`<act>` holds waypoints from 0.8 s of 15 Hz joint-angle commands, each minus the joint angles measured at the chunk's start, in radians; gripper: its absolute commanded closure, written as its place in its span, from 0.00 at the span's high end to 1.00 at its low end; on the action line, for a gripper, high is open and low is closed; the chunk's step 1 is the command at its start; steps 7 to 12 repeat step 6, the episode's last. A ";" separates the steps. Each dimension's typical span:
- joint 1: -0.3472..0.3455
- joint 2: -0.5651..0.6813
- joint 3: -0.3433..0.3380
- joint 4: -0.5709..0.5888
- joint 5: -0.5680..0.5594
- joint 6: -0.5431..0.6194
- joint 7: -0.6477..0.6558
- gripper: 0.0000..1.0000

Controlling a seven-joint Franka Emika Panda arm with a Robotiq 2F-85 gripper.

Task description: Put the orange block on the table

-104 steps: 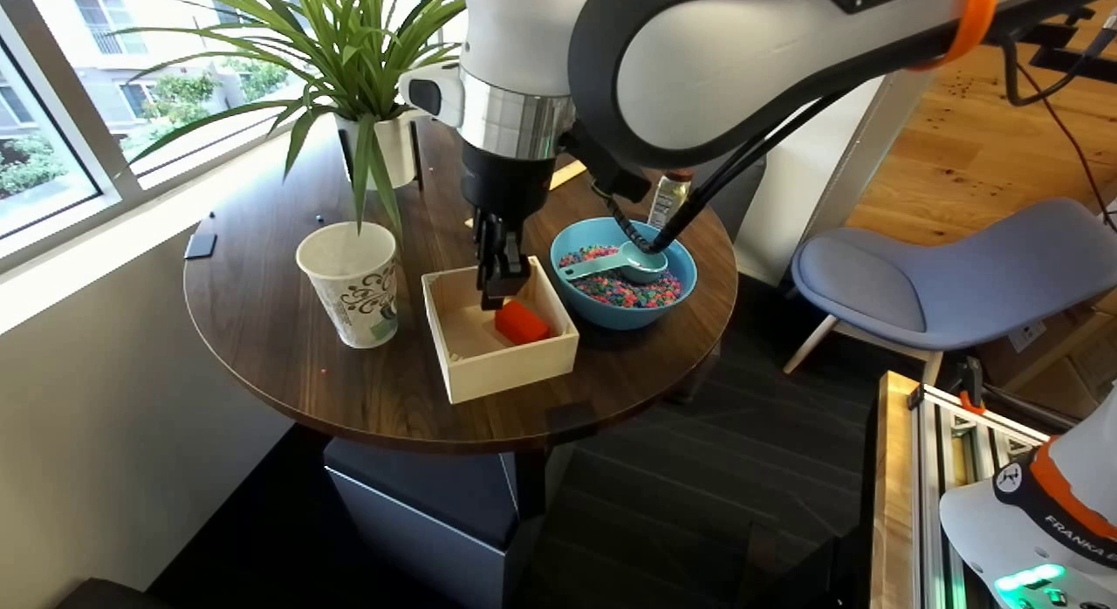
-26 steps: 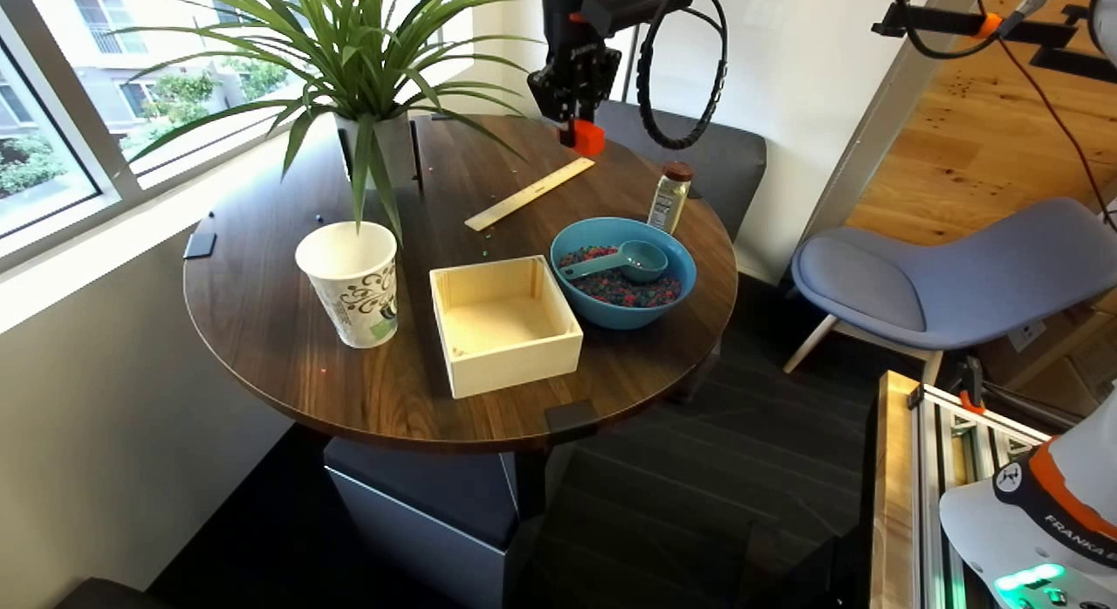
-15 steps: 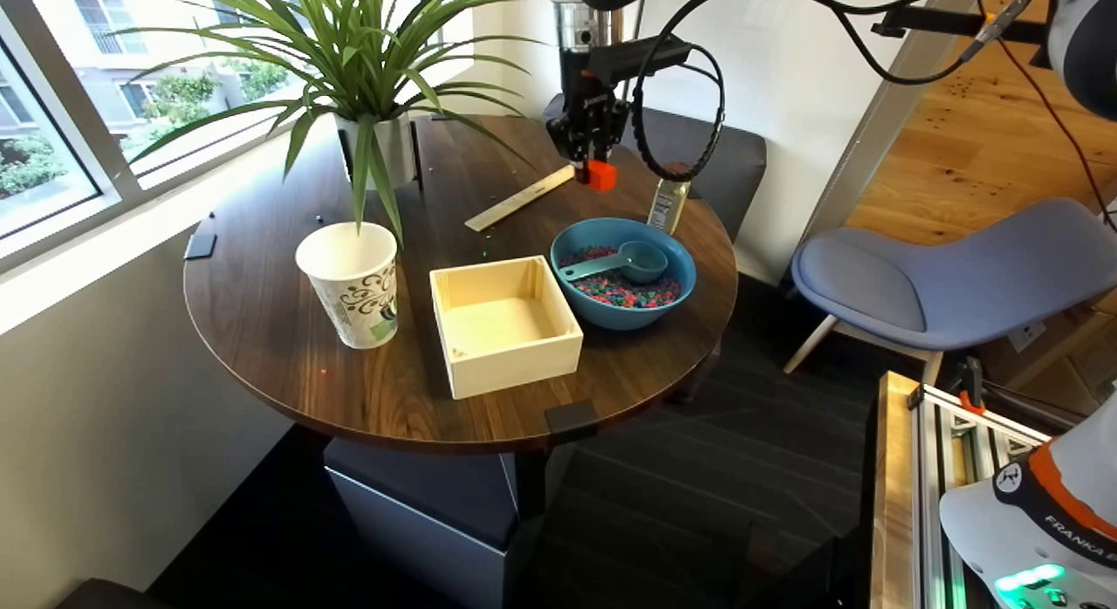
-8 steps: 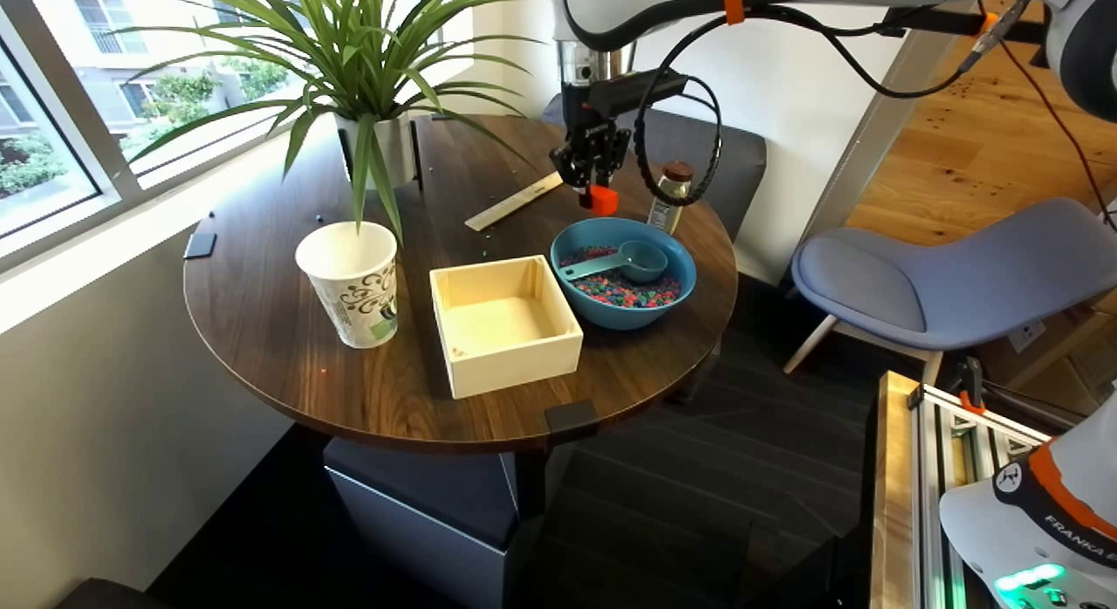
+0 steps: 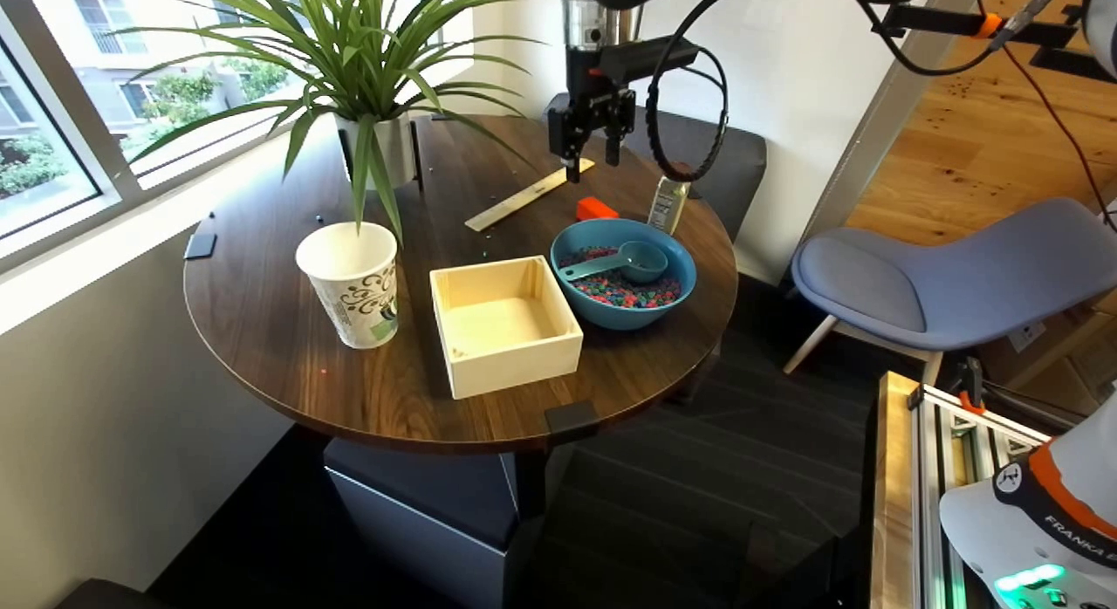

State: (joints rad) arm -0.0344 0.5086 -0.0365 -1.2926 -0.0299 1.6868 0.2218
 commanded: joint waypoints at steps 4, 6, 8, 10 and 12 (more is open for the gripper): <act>0.001 -0.252 0.014 -0.077 -0.060 -0.150 -0.243 1.00; 0.008 -0.198 0.002 -0.007 -0.044 -0.147 -0.206 1.00; 0.008 -0.198 0.002 -0.007 -0.044 -0.147 -0.206 1.00; 0.008 -0.198 0.002 -0.007 -0.044 -0.147 -0.206 1.00; 0.008 -0.198 0.002 -0.007 -0.044 -0.147 -0.206 1.00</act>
